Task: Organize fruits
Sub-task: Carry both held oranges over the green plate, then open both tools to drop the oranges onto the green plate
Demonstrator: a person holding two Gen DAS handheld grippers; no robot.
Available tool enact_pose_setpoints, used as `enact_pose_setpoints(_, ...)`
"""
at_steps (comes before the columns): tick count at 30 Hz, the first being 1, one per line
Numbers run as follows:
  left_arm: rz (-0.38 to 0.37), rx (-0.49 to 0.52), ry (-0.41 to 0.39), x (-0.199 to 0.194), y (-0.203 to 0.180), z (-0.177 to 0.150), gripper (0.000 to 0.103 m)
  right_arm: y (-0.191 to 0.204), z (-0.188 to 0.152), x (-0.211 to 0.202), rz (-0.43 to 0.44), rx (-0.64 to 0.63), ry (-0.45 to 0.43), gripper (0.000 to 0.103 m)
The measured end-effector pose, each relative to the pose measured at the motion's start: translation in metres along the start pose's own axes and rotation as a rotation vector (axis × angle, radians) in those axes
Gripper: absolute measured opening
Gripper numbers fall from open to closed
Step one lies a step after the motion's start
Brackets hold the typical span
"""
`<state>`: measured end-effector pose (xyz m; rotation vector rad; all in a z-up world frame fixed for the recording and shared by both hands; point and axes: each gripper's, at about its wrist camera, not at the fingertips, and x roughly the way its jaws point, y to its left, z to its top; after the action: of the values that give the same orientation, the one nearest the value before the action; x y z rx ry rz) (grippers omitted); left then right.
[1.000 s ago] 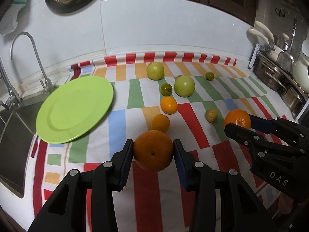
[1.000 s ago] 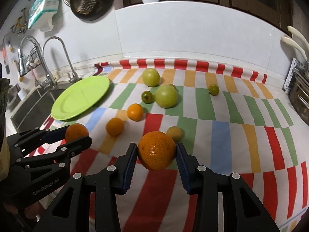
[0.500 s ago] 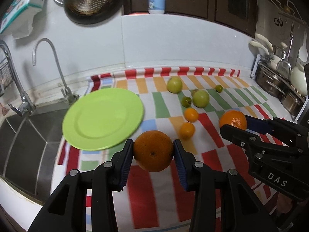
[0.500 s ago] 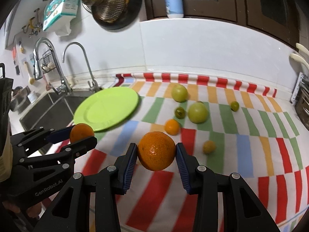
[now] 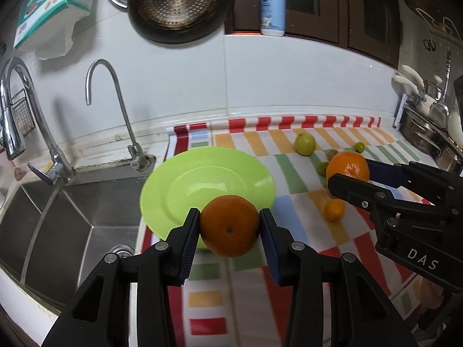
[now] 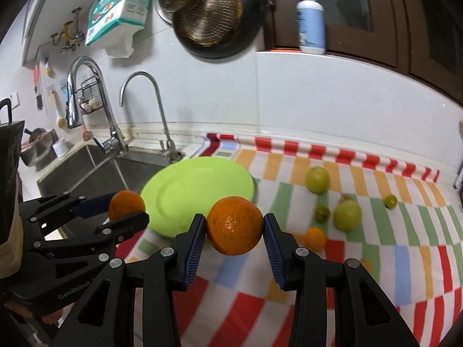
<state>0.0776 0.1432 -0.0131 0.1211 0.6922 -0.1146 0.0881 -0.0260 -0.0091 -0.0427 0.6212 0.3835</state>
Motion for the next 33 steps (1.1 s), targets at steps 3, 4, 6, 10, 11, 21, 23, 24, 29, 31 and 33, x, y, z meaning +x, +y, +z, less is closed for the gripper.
enact_pose_setpoints(3, 0.001, -0.004, 0.007, 0.009, 0.014, 0.002, 0.041, 0.011, 0.008, 0.013, 0.011, -0.011, 0.002, 0.042)
enact_pose_setpoints(4, 0.0, -0.006, 0.009, 0.012, 0.018, 0.003, 0.041, 0.013, 0.01, 0.017, 0.016, -0.012, 0.007, 0.042)
enact_pose_setpoints(6, -0.002, -0.007, 0.017, 0.02, 0.025, 0.004, 0.041, 0.018, 0.014, 0.029, 0.031, -0.019, 0.018, 0.042)
enact_pose_setpoints(10, 0.0, -0.009, 0.032, 0.036, 0.04, 0.005, 0.041, 0.025, 0.02, 0.056, 0.041, -0.034, 0.054, 0.042)
enact_pose_setpoints(11, 0.001, -0.01, 0.039, 0.041, 0.043, 0.006, 0.041, 0.025, 0.021, 0.061, 0.041, -0.035, 0.062, 0.042)
enact_pose_setpoints(21, -0.01, -0.008, 0.101, 0.087, 0.064, 0.008, 0.041, 0.03, 0.022, 0.117, 0.06, -0.045, 0.143, 0.042)
enact_pose_setpoints(23, -0.017, -0.006, 0.113, 0.096, 0.065, 0.007, 0.041, 0.03, 0.021, 0.127, 0.063, -0.045, 0.162, 0.042)
enact_pose_setpoints(24, -0.017, -0.004, 0.121, 0.101, 0.066, 0.007, 0.041, 0.029, 0.02, 0.133, 0.065, -0.044, 0.171, 0.042)
enact_pose_setpoints(29, -0.024, -0.003, 0.144, 0.116, 0.067, 0.007, 0.041, 0.026, 0.017, 0.151, 0.07, -0.041, 0.211, 0.042)
enact_pose_setpoints(31, -0.027, 0.0, 0.151, 0.12, 0.067, 0.007, 0.041, 0.025, 0.016, 0.157, 0.073, -0.04, 0.222, 0.042)
enact_pose_setpoints(33, -0.026, 0.002, 0.16, 0.124, 0.067, 0.007, 0.041, 0.025, 0.015, 0.16, 0.075, -0.04, 0.228, 0.042)
